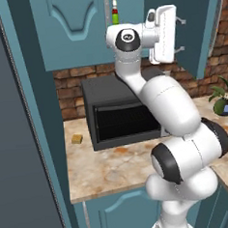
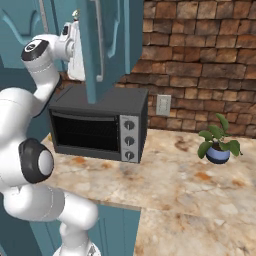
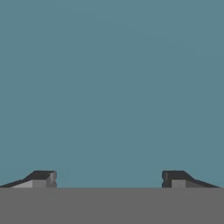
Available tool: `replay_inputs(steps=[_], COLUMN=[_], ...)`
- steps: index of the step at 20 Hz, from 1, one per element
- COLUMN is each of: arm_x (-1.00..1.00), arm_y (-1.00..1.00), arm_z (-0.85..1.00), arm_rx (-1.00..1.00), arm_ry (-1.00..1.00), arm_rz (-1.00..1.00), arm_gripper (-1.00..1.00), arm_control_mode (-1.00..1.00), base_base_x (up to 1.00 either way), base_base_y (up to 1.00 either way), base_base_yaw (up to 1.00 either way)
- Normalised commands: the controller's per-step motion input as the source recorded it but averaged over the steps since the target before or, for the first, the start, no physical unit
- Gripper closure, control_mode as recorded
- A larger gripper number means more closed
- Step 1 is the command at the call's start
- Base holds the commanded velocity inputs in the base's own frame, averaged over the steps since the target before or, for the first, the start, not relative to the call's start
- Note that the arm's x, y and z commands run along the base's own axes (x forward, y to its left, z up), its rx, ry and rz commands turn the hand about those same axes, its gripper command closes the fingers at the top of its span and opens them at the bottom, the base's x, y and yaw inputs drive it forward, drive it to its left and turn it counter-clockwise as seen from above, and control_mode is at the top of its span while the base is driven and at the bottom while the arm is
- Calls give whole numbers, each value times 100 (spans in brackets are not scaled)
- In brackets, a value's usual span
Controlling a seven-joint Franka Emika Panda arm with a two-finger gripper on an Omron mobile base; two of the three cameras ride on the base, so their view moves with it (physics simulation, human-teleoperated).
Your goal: Pick the sponge and spray from the cabinet and place them on the counter.
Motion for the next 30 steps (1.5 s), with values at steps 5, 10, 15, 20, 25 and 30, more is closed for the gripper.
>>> replay_inputs(steps=[5,10,15,20,25,30], arm_x=[-27,-6,6,1,-2,0], arm_y=[-72,-45,-57,-25,-3,16], arm_z=[0,0,0,0,1,0], arm_rx=[-11,-4,1,4,14,9], arm_ry=[0,0,3,0,-1,-6], arm_rz=[-4,-1,-1,0,2,9], arm_gripper=[-100,-100,-100,-100,-100,-100], arm_control_mode=[-100,-100,-100,-100,-100,-100], base_base_x=[0,0,0,0,0,0], base_base_y=[0,0,0,0,0,0], base_base_yaw=[0,0,0,0,0,0])
